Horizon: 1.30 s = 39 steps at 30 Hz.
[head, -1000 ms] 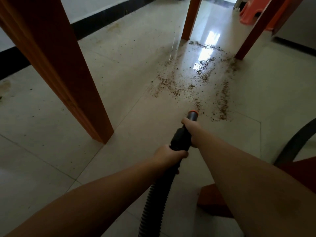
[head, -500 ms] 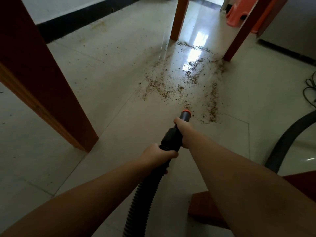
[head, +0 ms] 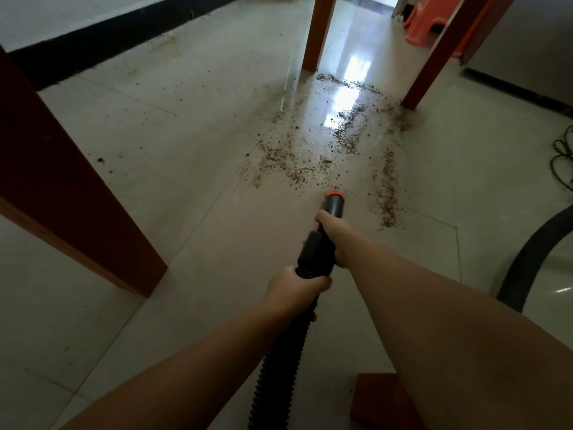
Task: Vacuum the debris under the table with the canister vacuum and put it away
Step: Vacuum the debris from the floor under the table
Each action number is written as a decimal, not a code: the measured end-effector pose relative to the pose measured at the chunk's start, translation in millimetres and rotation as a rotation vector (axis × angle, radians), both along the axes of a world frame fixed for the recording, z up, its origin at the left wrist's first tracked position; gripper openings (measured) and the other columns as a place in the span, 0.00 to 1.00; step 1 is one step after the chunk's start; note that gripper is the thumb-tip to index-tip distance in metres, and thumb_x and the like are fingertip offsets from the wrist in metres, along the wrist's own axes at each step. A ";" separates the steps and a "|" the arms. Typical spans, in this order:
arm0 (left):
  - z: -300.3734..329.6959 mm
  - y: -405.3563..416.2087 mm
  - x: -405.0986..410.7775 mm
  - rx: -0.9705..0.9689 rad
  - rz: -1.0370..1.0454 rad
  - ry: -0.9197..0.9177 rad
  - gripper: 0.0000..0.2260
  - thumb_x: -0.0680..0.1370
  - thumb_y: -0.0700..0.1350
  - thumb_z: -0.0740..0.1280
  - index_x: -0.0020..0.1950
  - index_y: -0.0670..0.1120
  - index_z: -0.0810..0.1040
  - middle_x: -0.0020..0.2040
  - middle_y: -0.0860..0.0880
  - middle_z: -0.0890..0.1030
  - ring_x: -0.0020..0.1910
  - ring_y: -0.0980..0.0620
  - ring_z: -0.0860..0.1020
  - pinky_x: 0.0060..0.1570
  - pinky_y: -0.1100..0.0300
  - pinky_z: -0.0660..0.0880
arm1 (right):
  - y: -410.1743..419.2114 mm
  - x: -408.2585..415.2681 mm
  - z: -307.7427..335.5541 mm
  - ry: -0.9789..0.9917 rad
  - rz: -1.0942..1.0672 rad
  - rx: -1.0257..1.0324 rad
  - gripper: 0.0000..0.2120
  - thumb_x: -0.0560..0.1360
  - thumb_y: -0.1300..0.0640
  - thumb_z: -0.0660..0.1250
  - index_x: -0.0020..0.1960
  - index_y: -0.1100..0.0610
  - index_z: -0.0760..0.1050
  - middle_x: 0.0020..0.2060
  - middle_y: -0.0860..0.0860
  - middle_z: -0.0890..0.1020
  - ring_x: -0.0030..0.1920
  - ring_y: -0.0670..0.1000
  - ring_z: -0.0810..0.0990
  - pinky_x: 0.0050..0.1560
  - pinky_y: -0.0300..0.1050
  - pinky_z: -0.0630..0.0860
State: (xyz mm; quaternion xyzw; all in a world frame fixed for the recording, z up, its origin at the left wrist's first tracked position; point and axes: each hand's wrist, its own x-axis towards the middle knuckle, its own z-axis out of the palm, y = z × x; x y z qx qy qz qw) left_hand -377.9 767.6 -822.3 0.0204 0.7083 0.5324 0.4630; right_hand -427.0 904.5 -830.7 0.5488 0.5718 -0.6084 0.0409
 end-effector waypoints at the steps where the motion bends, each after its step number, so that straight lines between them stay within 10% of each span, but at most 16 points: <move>1: 0.7 -5.9 -5.0 -0.001 0.026 0.005 0.07 0.73 0.44 0.70 0.46 0.42 0.75 0.34 0.45 0.76 0.28 0.49 0.76 0.29 0.59 0.75 | -6.9 -9.6 0.7 0.010 0.036 0.000 0.26 0.71 0.52 0.69 0.65 0.57 0.65 0.55 0.61 0.79 0.52 0.63 0.81 0.57 0.60 0.77; 16: 13.9 -78.2 -40.3 -0.029 0.342 0.026 0.09 0.74 0.44 0.70 0.47 0.41 0.73 0.35 0.44 0.75 0.29 0.47 0.76 0.28 0.59 0.73 | -101.2 -86.3 12.8 0.031 0.430 -0.078 0.30 0.71 0.50 0.68 0.68 0.60 0.65 0.59 0.62 0.78 0.56 0.65 0.80 0.58 0.62 0.77; 31: 18.0 -75.9 2.2 0.051 0.329 -0.060 0.08 0.76 0.44 0.68 0.48 0.40 0.74 0.34 0.43 0.75 0.27 0.47 0.75 0.26 0.60 0.74 | -98.2 -49.8 15.1 -0.020 0.546 -0.031 0.18 0.73 0.52 0.67 0.56 0.61 0.68 0.55 0.62 0.80 0.53 0.63 0.82 0.57 0.59 0.79; 39: 17.3 -68.3 31.8 0.049 0.197 -0.143 0.07 0.76 0.43 0.67 0.45 0.42 0.72 0.32 0.45 0.72 0.24 0.48 0.73 0.28 0.59 0.72 | -79.9 -4.9 4.8 -0.027 0.345 0.060 0.26 0.72 0.52 0.67 0.66 0.59 0.63 0.56 0.62 0.78 0.54 0.64 0.81 0.56 0.60 0.78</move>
